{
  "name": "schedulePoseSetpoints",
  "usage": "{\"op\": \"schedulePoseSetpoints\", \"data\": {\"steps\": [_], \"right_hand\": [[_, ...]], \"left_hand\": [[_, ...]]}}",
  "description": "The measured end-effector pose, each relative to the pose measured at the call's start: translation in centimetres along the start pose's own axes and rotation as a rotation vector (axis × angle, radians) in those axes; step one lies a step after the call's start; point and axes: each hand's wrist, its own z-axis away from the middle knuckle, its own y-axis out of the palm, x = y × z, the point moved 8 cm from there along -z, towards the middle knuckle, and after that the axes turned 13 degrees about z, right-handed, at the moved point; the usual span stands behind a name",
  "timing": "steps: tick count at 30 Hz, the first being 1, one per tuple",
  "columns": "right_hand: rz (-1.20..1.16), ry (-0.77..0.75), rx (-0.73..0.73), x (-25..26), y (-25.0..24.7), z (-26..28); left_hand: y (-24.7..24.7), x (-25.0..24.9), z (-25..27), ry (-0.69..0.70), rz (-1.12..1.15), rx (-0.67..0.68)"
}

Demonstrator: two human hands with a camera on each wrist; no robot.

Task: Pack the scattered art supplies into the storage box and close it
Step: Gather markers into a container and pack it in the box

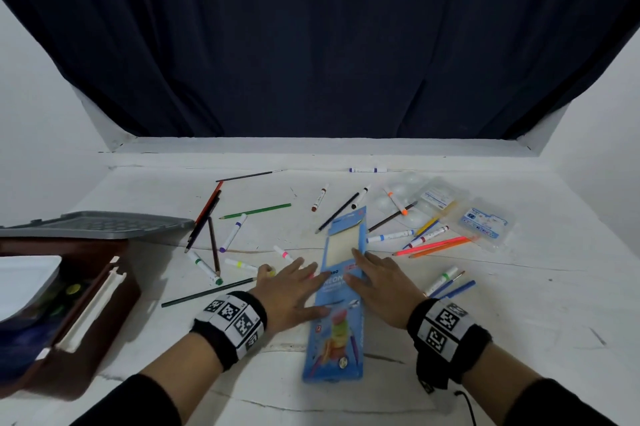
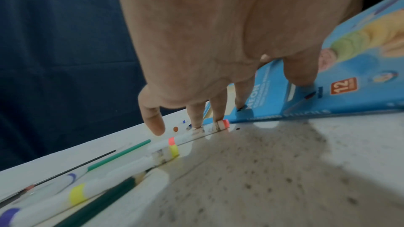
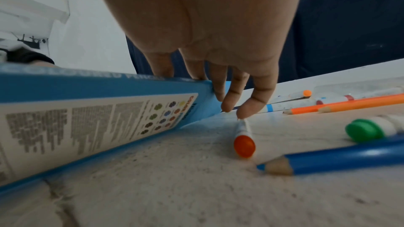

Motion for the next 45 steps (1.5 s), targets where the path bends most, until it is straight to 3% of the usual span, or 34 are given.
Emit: {"op": "schedulePoseSetpoints", "data": {"steps": [8, 15, 17, 22, 30, 34, 37, 41, 45], "right_hand": [[0.044, 0.032, 0.191, 1.7, 2.8, -2.0], [0.154, 0.042, 0.186, 1.5, 3.4, -1.8], [0.164, 0.066, 0.140, 1.4, 3.0, -1.6], [-0.117, 0.135, -0.143, -1.0, 0.7, -1.1], [-0.120, 0.139, -0.411, -5.3, -3.4, 3.2], [-0.158, 0.216, -0.469, -8.7, -4.4, 4.8], [-0.159, 0.228, -0.488, -10.9, -4.6, 5.1], [-0.101, 0.216, -0.503, -13.2, -4.7, 4.7], [0.027, 0.194, -0.407, -15.6, -4.3, 2.9]], "left_hand": [[-0.3, 3.4, 2.8, -0.073, -0.026, -0.084], [-0.9, 0.7, 2.8, 0.060, 0.135, -0.164], [-0.3, 0.3, 1.9, 0.073, 0.096, -0.149], [0.3, 0.5, 0.8, 0.069, 0.011, -0.139], [-1.2, 1.4, 1.6, 0.008, -0.036, -0.127], [-1.7, 0.8, 1.3, -0.004, -0.017, -0.087], [-2.9, -1.2, 0.3, 0.001, -0.007, -0.133], [-4.4, -6.4, -2.5, 0.066, -0.004, -0.213], [-4.3, -11.5, -6.9, 0.129, -0.041, -0.190]]}}
